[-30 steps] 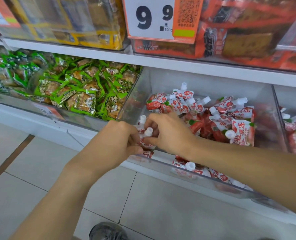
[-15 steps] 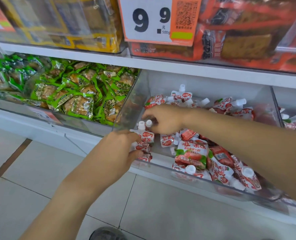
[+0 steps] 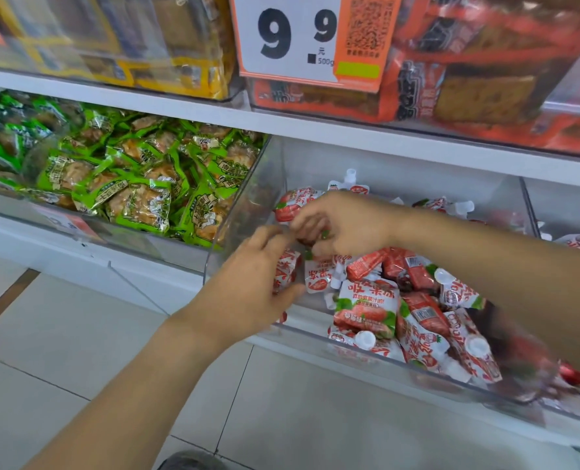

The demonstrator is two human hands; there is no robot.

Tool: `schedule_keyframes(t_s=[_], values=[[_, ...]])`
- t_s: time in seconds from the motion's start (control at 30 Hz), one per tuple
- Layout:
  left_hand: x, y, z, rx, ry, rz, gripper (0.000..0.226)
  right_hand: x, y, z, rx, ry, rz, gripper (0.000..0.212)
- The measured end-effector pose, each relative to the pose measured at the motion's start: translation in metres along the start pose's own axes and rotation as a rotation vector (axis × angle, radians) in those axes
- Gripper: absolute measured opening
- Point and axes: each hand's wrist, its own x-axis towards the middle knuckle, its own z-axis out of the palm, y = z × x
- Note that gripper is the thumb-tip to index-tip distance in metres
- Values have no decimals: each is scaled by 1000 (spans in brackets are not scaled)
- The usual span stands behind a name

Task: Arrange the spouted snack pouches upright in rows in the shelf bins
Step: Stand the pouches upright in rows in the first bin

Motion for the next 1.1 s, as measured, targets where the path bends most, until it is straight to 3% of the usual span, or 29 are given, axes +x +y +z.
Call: schedule_keyframes(t_s=[0.1, 0.17, 0.23, 0.43, 0.63, 0.73, 0.83, 0.9, 0.97, 1.03, 1.1], values=[[1, -4, -2, 9, 29, -15, 44, -14, 15, -9, -371, 203, 37, 54], [1, -4, -1, 24, 31, -21, 43, -17, 22, -12, -442, 137, 153, 81], [2, -4, 1, 21, 39, -20, 43, -13, 26, -11, -417, 72, 223, 89], [3, -3, -1, 9, 30, -61, 43, -1, 20, -28, -458, 45, 203, 75], [4, -5, 3, -51, 86, -86, 46, 1, 2, -38, 120, 107, 160, 50], [6, -6, 4, -85, 128, -122, 50, 15, -4, -20, -35, 160, 143, 46], [6, -6, 5, -84, 152, -146, 59, 21, -4, -23, -135, 222, 1, 26], [5, -6, 6, -96, 192, -136, 73, 24, -2, -23, -131, 293, -153, 32], [5, -6, 7, -107, 221, -63, 87, 26, -5, -10, 44, 269, -220, 35], [6, -8, 8, -118, 201, -1, 92, 28, -5, 1, 273, 164, -162, 34], [8, -12, 11, -53, 157, 29, 80, 33, 6, -4, 248, 253, -90, 30]])
